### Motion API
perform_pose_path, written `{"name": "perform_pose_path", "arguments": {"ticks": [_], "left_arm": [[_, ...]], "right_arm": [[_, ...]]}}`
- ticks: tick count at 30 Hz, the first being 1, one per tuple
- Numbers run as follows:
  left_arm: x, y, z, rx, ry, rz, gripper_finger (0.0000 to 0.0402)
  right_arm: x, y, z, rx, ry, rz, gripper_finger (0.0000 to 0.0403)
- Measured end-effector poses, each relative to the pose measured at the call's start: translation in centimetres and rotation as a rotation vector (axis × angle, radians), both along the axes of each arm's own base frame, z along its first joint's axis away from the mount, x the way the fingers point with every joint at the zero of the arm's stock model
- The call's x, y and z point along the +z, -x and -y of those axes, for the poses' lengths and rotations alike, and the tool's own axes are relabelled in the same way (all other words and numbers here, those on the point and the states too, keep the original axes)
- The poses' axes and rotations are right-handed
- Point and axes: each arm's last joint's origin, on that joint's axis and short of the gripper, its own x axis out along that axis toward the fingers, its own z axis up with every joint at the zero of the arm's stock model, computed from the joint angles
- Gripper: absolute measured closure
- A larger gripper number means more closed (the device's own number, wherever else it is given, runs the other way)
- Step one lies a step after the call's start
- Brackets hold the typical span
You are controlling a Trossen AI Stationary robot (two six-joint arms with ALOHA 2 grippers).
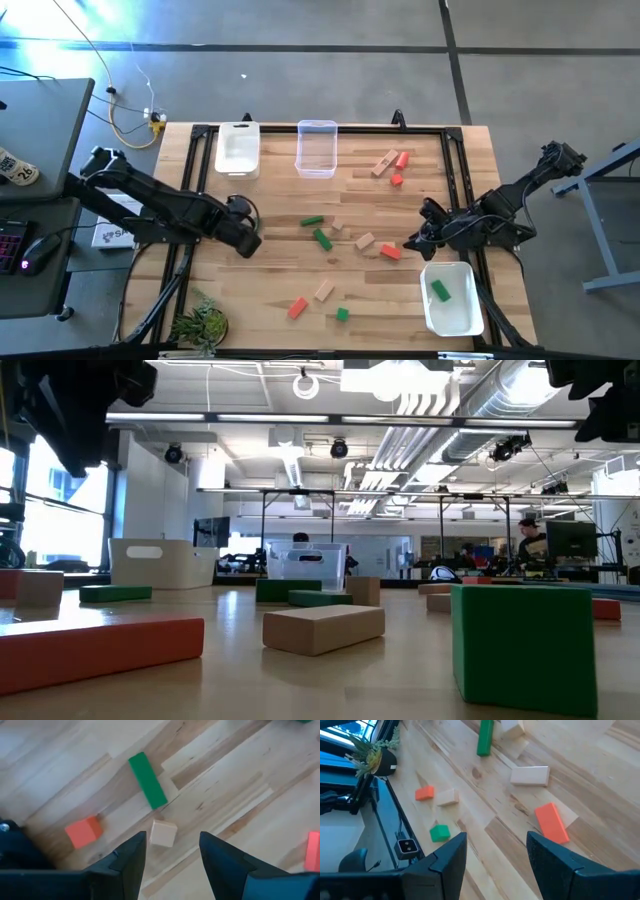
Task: Sort & place blocks by color
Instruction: Put the brown block into the top white bin
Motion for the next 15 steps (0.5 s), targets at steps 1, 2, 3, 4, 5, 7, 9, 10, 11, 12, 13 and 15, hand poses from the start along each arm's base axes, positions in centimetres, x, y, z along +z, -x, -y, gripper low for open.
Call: {"name": "perform_pose_path", "arguments": {"ticks": [1,2,3,4,5,7,9,10,11,12,13,15], "left_arm": [[-0.1,0.0,0.1,0.002,0.002,-0.006,0.0229],[-0.2,0.0,0.2,-0.003,0.002,-0.017,0.0229],[-0.2,0.1,0.3,-0.008,0.0,-0.02,0.0229],[-0.2,0.0,0.4,-0.011,-0.002,-0.02,0.0229],[-0.3,-0.1,0.5,-0.014,-0.004,-0.024,0.0229],[-0.5,0.0,0.6,-0.019,-0.006,-0.04,0.0229],[-0.6,-0.1,0.6,-0.021,-0.012,-0.053,0.0229],[-0.8,-0.2,0.7,-0.023,-0.016,-0.065,0.0229],[-0.9,-0.1,0.7,-0.024,-0.019,-0.071,0.0229],[-1.0,-0.2,0.7,-0.023,-0.027,-0.078,0.0229],[-1.1,-0.3,0.7,-0.023,-0.032,-0.084,0.0229],[-1.5,-0.5,0.9,-0.026,-0.039,-0.105,0.0229]], "right_arm": [[0.0,0.0,0.0,0.0,0.0,-0.001,0.021],[0.0,0.0,0.0,0.0,0.0,0.0,0.021],[0.0,0.0,0.0,-0.003,0.002,0.001,0.021],[0.0,0.0,0.0,-0.004,0.004,0.002,0.021],[0.0,0.0,0.0,-0.006,0.005,0.002,0.021],[0.0,0.0,0.0,-0.008,0.008,0.004,0.021],[0.0,0.0,0.0,-0.009,0.008,0.004,0.021],[0.0,0.0,0.0,-0.009,0.008,0.004,0.021],[0.0,0.0,0.0,-0.009,0.008,0.005,0.021],[0.0,0.0,0.0,-0.009,0.008,0.005,0.021],[0.0,0.0,0.0,-0.009,0.008,0.005,0.021],[0.0,0.0,0.0,-0.01,0.007,0.007,0.021]]}}
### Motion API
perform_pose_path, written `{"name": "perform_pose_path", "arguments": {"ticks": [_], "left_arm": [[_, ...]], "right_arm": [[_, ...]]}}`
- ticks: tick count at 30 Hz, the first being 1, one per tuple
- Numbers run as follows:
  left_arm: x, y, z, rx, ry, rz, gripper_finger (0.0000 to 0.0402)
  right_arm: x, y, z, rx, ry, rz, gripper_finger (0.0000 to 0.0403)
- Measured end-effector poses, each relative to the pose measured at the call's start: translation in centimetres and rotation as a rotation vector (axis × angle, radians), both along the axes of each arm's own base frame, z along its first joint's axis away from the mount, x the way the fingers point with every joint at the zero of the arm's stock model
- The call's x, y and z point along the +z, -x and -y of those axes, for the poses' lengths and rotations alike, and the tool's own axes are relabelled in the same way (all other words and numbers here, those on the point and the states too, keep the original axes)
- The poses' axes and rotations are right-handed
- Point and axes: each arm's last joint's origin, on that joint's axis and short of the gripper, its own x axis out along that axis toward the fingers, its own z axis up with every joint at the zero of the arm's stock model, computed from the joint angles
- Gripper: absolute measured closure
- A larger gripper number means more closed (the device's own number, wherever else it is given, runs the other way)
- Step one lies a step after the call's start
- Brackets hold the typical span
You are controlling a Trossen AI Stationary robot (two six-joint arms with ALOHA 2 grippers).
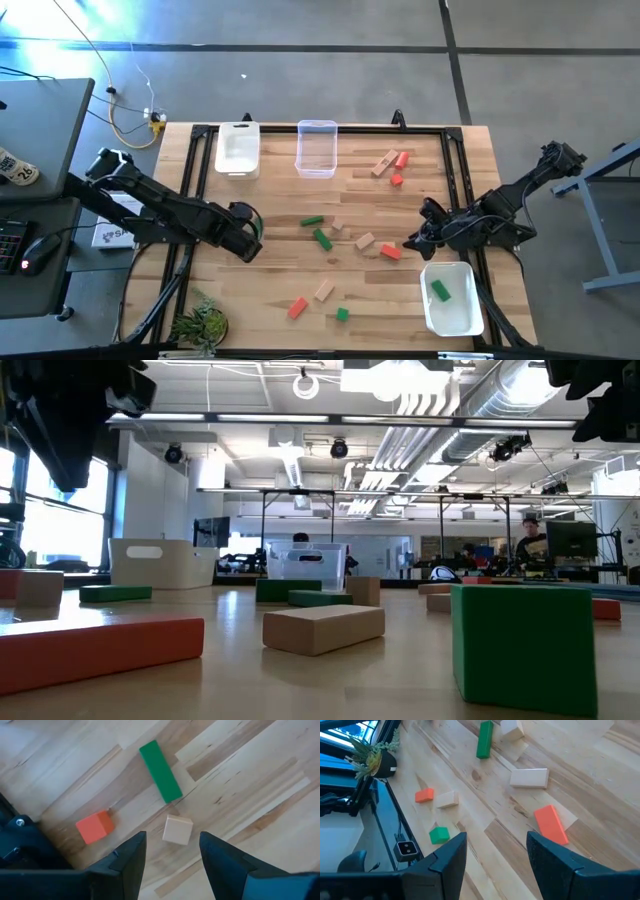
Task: Sort & place blocks by color
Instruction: Put the brown block into the top white bin
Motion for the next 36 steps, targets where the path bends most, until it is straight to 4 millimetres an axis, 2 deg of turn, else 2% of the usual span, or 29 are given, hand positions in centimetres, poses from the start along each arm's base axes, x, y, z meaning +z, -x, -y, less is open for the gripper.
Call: {"name": "perform_pose_path", "arguments": {"ticks": [10,17,23,33,36], "left_arm": [[-2.0,-1.3,0.5,-0.004,-0.022,-0.087,0.0229],[-3.7,-2.2,1.0,-0.023,0.031,-0.179,0.0229],[-4.8,-3.3,1.3,-0.062,0.09,-0.173,0.0229],[-4.7,-3.9,-1.0,-0.076,0.108,-0.181,0.0229],[-5.4,-3.7,-1.6,-0.099,0.153,-0.197,0.0229]], "right_arm": [[0.0,0.0,0.0,-0.006,0.005,0.004,0.021],[0.0,0.0,0.0,-0.006,0.004,0.005,0.021],[0.0,0.0,0.0,-0.006,0.004,0.006,0.021],[0.0,-0.1,0.0,-0.007,0.003,0.007,0.021],[0.0,-0.1,0.0,-0.004,0.001,0.006,0.021]]}}
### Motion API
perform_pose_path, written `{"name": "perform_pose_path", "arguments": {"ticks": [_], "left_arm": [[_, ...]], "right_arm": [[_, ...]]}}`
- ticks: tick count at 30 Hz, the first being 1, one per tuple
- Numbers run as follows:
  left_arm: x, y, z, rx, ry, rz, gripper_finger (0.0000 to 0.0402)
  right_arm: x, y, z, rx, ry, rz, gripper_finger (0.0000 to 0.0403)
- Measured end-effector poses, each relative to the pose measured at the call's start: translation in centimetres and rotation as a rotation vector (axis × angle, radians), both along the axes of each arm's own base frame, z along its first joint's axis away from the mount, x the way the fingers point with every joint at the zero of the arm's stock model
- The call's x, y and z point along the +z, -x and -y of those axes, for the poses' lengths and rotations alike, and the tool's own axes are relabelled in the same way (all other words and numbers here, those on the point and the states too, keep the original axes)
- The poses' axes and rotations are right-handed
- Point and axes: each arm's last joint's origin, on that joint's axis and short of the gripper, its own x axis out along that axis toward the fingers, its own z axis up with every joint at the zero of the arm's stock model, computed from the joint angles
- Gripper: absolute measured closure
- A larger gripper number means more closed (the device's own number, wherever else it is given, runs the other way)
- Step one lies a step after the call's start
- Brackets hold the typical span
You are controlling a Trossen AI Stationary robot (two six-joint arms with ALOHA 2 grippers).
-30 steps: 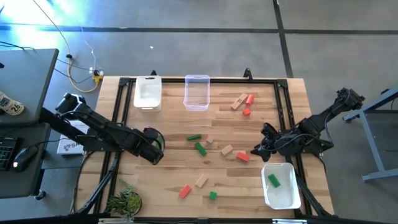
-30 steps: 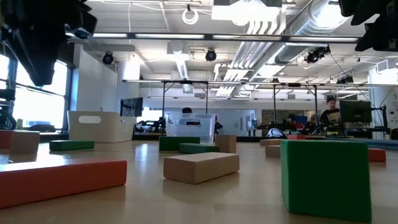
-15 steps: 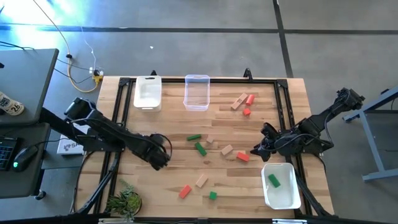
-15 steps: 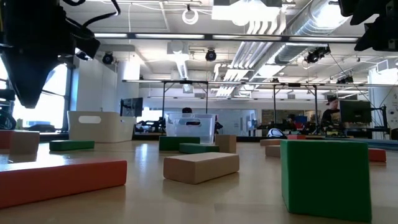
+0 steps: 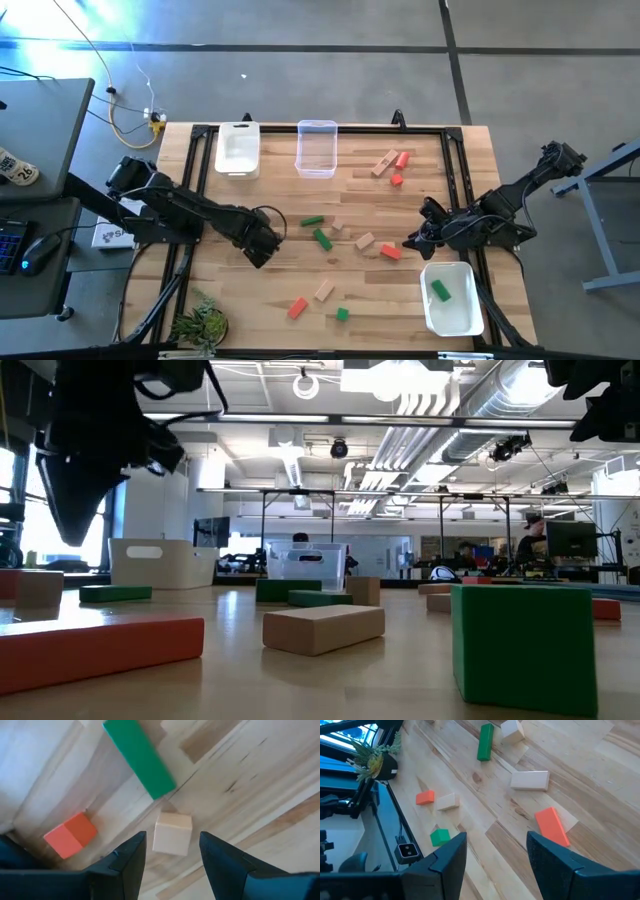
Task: Sort & place blocks by color
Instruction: Put the brown block into the top white bin
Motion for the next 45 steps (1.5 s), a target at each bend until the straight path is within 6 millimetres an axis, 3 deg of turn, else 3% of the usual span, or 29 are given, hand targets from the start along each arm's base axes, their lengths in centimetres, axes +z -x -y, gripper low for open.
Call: {"name": "perform_pose_path", "arguments": {"ticks": [8,31,45], "left_arm": [[-2.1,1.3,-0.3,0.011,0.117,-0.065,0.0229],[-2.8,0.8,0.0,0.056,0.13,0.013,0.0229],[-3.1,0.6,-0.2,0.043,0.048,0.041,0.0229]], "right_arm": [[0.0,0.0,0.0,0.001,-0.002,0.001,0.021],[0.0,0.0,0.1,-0.022,0.015,0.013,0.021],[0.0,0.0,0.1,-0.038,0.0,0.013,0.021]]}}
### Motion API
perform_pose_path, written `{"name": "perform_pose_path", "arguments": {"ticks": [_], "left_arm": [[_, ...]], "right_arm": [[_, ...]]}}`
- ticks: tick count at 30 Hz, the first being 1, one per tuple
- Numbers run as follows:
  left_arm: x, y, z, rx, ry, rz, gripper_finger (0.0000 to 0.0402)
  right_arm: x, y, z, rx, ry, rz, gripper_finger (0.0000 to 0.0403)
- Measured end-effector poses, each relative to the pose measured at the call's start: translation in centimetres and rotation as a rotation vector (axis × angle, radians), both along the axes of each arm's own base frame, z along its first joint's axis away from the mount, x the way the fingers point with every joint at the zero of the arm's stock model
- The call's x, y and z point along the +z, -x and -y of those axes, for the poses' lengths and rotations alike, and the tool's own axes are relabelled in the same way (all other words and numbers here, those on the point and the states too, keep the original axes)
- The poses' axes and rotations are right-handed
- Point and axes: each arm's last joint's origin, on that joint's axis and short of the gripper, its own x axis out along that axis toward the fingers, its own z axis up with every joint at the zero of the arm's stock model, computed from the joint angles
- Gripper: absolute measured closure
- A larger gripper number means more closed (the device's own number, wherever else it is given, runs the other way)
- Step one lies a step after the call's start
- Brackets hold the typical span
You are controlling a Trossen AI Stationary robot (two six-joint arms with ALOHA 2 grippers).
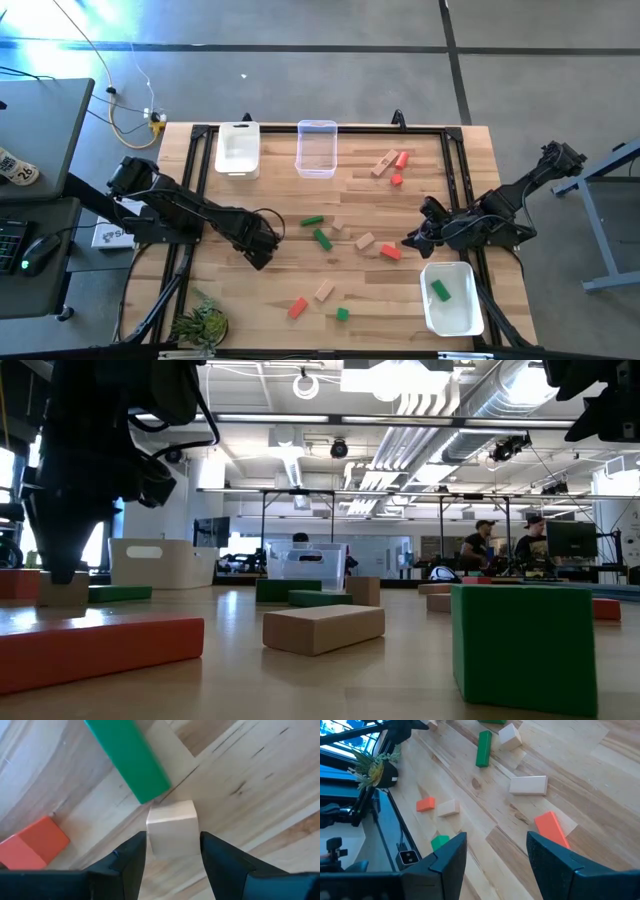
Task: Sort & place blocks by color
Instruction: Put the brown block into the top white bin
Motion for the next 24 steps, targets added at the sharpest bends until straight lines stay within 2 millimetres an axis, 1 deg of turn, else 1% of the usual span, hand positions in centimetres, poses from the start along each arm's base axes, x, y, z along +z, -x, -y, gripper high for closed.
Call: {"name": "perform_pose_path", "arguments": {"ticks": [6,15,18,22,24], "left_arm": [[0.0,0.0,0.0,-0.007,-0.013,0.003,0.0229],[-1.2,0.9,-0.2,0.017,-0.021,-0.028,0.0231],[-1.2,0.9,-0.2,-0.004,-0.023,-0.025,0.0247],[-1.1,0.7,-0.2,-0.046,-0.03,0.005,0.0286],[-1.1,0.6,-0.2,-0.062,-0.029,0.01,0.0294]], "right_arm": [[0.0,0.0,0.0,-0.014,0.01,0.007,0.021],[0.0,0.0,0.0,-0.014,0.01,0.008,0.021],[0.0,0.0,0.0,-0.015,0.011,0.008,0.021],[0.0,0.0,0.1,-0.029,0.023,0.017,0.021],[0.0,-0.1,0.1,-0.036,0.029,0.02,0.021]]}}
